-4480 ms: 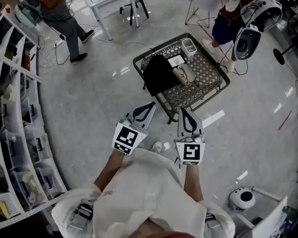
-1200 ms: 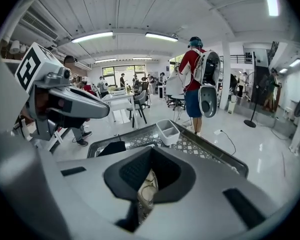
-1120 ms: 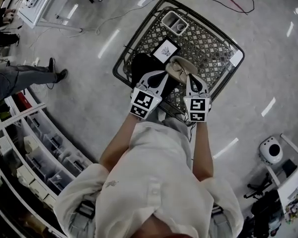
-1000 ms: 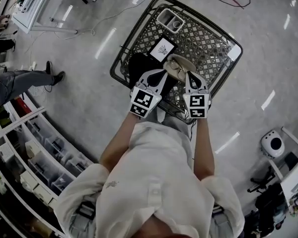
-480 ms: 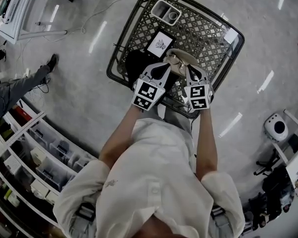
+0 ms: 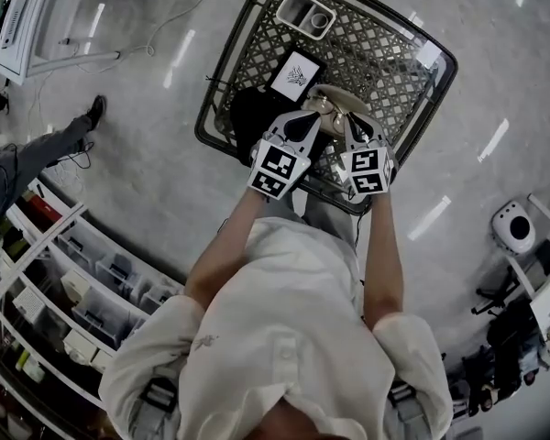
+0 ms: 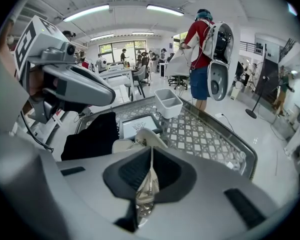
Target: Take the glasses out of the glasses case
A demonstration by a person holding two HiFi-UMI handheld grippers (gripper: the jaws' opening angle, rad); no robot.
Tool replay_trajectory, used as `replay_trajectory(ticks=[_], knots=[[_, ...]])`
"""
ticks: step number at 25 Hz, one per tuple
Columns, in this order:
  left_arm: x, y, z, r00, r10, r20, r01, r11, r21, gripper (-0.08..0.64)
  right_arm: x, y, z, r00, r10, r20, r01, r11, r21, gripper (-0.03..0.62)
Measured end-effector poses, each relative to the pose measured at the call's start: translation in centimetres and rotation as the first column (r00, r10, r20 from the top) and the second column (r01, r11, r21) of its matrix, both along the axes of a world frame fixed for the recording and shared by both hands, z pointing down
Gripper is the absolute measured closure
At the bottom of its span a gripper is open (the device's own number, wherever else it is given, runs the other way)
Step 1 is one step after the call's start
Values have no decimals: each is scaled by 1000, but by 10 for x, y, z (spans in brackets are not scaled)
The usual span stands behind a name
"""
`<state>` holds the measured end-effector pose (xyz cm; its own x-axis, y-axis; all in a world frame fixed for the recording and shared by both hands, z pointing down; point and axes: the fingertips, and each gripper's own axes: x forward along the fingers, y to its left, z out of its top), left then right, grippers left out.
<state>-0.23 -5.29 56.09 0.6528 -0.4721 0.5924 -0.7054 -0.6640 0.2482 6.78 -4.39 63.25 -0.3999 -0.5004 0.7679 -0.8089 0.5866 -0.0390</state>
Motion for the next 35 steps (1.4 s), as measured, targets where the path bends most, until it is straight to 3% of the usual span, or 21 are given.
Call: replay_trajectory(ticks=[15, 35], knots=[[9, 4, 31, 999, 44, 28, -43, 998, -52, 548, -3, 3, 40, 999, -39, -17, 38, 996, -80, 545], [7, 8, 42, 999, 29, 25, -27, 996, -84, 548, -7, 11, 82, 994, -101, -51, 92, 981, -169, 520]])
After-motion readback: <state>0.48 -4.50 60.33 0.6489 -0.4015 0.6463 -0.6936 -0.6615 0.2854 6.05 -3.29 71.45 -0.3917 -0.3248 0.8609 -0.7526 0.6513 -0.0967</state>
